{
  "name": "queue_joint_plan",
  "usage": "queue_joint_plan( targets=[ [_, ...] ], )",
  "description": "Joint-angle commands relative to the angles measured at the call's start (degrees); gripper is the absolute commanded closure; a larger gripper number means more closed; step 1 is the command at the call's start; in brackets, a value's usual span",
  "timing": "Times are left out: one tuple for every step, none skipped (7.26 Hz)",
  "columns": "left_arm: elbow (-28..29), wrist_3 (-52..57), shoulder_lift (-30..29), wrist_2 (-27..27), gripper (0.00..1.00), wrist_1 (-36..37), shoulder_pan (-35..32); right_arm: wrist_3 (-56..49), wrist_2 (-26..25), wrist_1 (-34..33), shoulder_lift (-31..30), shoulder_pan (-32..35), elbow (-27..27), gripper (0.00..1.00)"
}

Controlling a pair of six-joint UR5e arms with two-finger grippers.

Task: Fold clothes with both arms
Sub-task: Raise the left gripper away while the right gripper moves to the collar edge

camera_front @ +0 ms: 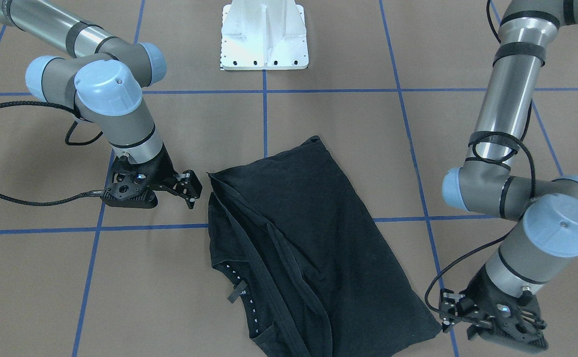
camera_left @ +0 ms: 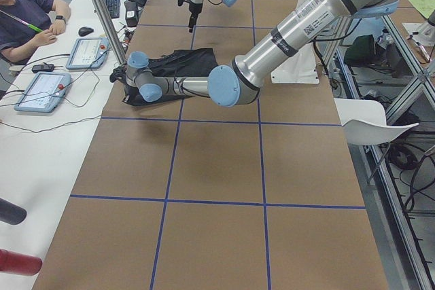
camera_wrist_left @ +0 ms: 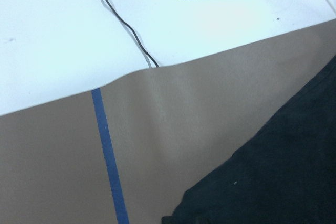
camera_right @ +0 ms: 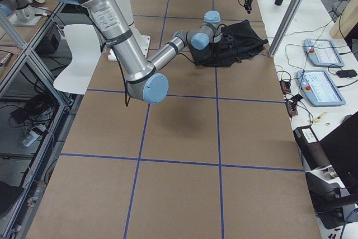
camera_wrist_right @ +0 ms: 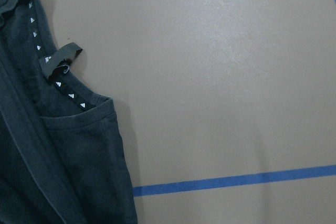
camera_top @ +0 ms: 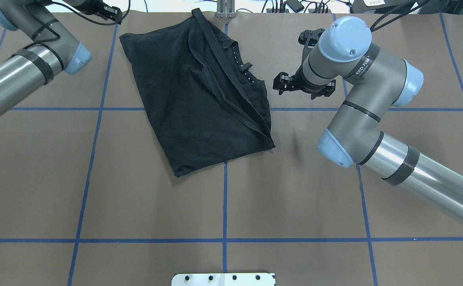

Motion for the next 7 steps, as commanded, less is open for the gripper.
queue_joint_plan(
  targets=[
    [-7.8, 4.2, 3.6, -4.4, 0.00, 6.0, -1.9, 0.0, -0.7, 3.3, 0.4, -0.9, -2.2, 0.01],
    [-12.6, 3.7, 7.0, -4.5, 0.00, 6.3, -1.7, 0.0, -2.2, 11.7, 0.7, -1.7, -7.0, 0.01],
    [-15.4, 3.5, 9.2, -4.5, 0.00, 6.3, -1.7, -0.1, -2.2, 17.6, 0.9, -1.8, -11.1, 0.01],
    [-17.0, 3.4, 10.5, -4.6, 0.00, 6.3, -1.7, 0.1, -2.4, 17.8, 2.4, -1.8, -12.3, 0.01],
    [-17.3, 3.4, 10.8, -4.6, 0.00, 6.3, -1.7, 0.1, -2.4, 17.9, 4.3, -1.9, -14.0, 0.01],
    [-18.1, 3.4, 11.5, -4.6, 0.00, 6.0, -1.7, 0.0, -2.4, 17.9, 5.9, -1.9, -16.0, 0.01],
    [-20.7, 3.4, 13.4, -4.6, 0.00, 6.0, -1.6, 0.3, -2.4, 18.1, 6.4, -2.4, -17.1, 0.04]
  ],
)
